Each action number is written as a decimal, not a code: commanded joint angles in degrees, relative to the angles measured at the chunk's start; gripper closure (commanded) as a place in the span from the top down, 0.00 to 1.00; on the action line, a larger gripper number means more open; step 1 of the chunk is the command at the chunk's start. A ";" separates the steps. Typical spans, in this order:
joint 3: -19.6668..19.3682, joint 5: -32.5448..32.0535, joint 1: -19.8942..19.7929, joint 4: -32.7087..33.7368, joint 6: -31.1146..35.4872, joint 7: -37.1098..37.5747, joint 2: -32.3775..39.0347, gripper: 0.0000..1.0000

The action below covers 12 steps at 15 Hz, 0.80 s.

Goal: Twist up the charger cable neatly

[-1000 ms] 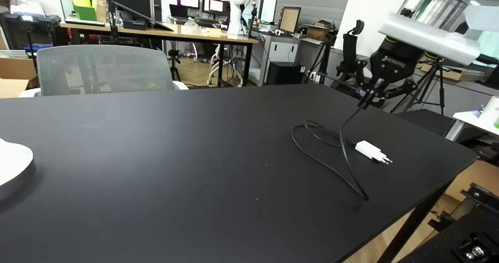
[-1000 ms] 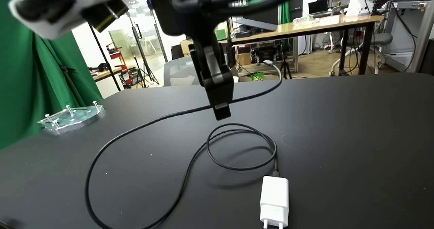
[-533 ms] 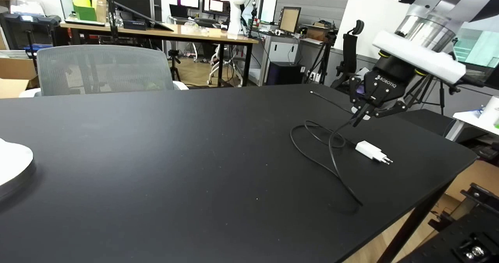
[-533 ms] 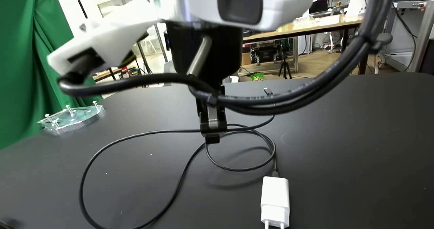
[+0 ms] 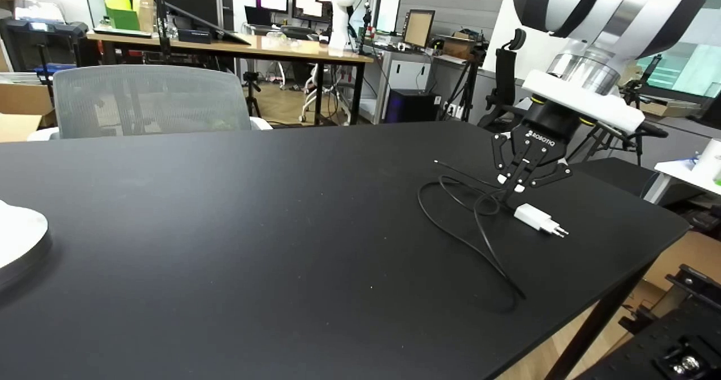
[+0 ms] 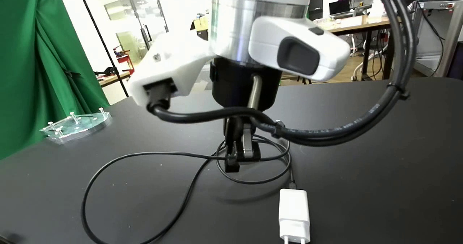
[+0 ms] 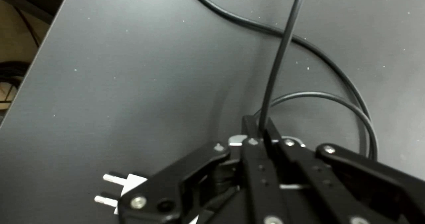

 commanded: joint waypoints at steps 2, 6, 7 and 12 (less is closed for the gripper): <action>0.58 -8.29 0.20 5.31 -2.76 6.83 3.31 0.02; 1.20 -14.21 0.84 8.64 -3.63 10.24 4.86 0.02; 1.53 -14.71 0.77 9.52 -4.55 10.35 5.14 0.31; 2.66 -16.14 0.87 11.84 -7.49 10.00 5.54 0.59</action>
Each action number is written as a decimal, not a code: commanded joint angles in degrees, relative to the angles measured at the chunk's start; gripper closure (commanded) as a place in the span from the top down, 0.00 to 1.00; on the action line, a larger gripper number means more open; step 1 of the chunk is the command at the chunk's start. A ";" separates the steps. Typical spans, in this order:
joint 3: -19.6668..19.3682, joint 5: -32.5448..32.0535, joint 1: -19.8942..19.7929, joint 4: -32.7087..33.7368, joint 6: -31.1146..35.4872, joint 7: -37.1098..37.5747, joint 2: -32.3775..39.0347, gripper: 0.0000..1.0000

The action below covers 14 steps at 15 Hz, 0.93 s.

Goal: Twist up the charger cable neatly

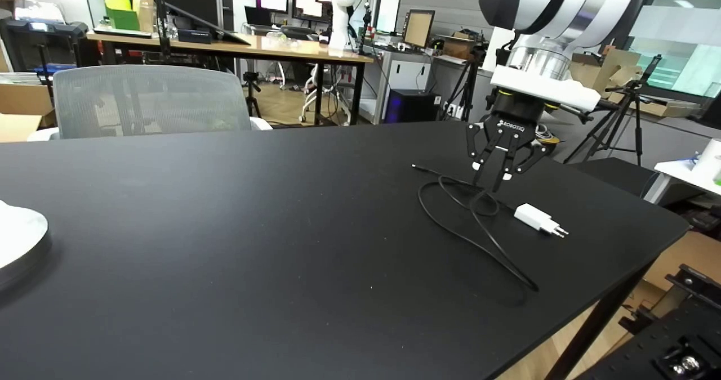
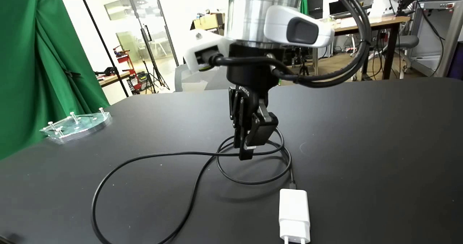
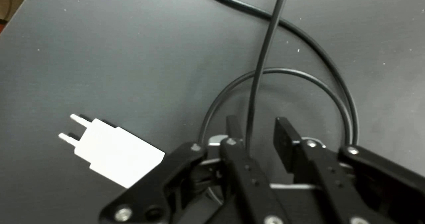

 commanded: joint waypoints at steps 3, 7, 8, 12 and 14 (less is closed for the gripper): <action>1.21 -2.13 0.48 1.97 -4.11 2.17 -0.98 0.79; -0.17 -10.73 4.94 -1.12 -3.94 9.12 -6.04 1.00; -0.68 -14.30 6.23 -1.56 -3.97 12.34 -7.18 1.00; -2.11 -32.49 11.08 -2.79 -7.77 28.13 -12.53 1.00; -0.69 -38.86 11.34 -2.85 -10.38 31.88 -14.71 1.00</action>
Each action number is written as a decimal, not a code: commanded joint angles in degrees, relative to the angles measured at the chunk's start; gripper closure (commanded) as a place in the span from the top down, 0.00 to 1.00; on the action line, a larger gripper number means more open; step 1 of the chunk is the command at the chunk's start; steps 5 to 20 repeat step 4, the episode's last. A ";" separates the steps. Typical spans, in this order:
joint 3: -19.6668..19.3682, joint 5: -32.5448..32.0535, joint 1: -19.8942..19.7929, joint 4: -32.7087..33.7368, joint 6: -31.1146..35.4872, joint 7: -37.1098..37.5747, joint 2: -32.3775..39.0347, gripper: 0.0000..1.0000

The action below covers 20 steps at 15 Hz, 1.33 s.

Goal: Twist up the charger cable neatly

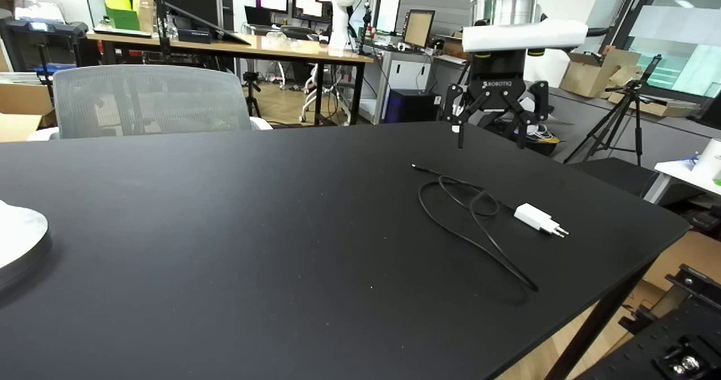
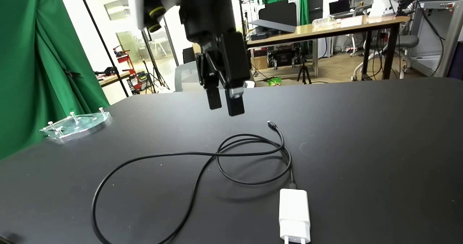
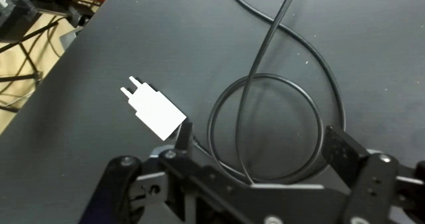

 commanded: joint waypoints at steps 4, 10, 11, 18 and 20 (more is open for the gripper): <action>3.81 -10.54 0.04 -2.67 -4.45 6.43 -7.91 1.00; 3.81 -10.54 0.04 -2.67 -4.45 6.43 -7.91 1.00; 3.81 -10.54 0.04 -2.67 -4.45 6.43 -7.91 1.00; 3.81 -10.54 0.04 -2.67 -4.45 6.43 -7.91 1.00; 3.81 -10.54 0.04 -2.67 -4.45 6.43 -7.91 1.00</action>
